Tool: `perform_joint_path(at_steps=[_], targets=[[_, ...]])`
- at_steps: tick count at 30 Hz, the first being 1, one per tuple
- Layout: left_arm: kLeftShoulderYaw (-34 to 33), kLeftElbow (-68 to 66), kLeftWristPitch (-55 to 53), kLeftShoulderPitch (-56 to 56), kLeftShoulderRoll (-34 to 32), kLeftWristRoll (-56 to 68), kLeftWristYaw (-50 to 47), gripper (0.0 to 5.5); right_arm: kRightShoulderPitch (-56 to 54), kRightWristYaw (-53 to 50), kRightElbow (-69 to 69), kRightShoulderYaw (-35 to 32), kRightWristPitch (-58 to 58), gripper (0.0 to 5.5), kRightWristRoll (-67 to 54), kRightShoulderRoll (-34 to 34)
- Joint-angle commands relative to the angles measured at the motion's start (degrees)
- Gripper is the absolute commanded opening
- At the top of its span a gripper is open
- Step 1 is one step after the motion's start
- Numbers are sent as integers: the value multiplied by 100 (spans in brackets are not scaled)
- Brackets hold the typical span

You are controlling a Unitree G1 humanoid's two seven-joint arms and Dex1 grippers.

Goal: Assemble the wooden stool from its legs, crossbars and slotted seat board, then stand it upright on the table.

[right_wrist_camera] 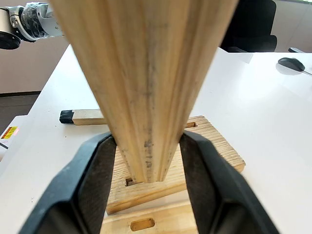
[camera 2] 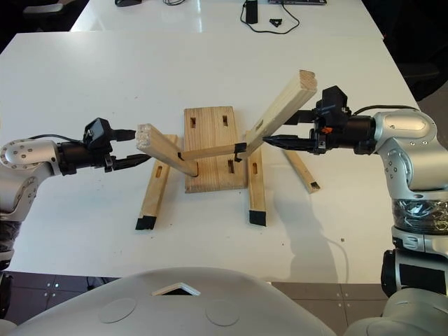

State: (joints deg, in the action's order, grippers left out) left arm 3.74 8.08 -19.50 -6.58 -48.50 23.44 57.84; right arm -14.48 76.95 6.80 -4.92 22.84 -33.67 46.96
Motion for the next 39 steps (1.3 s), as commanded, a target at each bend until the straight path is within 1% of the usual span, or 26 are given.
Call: perform_joint_path(at_steps=[1,7,12,15,21,25,32,39], targets=[[-5,-85,29,-51,8,-94,156,328,175,-87,229,119,-81,204,88,-61],[33,-57,-16,-126,-28,-140,361,328,304,-188,248,240,-246,204,244,-155],[-6,-1,-45,-93,-91,-154,508,328,826,-373,7,-147,-405,204,234,-177],[-52,16,-31,-44,-127,-171,568,328,1222,-384,20,-269,-498,204,262,-154],[-116,57,-73,-12,-61,-167,493,328,1651,-242,-46,-212,-642,204,397,52],[-126,121,-97,35,-36,-168,462,328,1557,-246,-104,-186,-714,204,412,152],[-133,110,-129,-3,-11,-183,453,328,1062,-412,144,-437,-331,204,-171,68],[-90,-16,-123,-222,-49,-209,568,328,1118,-359,193,-86,-552,204,225,-4]])
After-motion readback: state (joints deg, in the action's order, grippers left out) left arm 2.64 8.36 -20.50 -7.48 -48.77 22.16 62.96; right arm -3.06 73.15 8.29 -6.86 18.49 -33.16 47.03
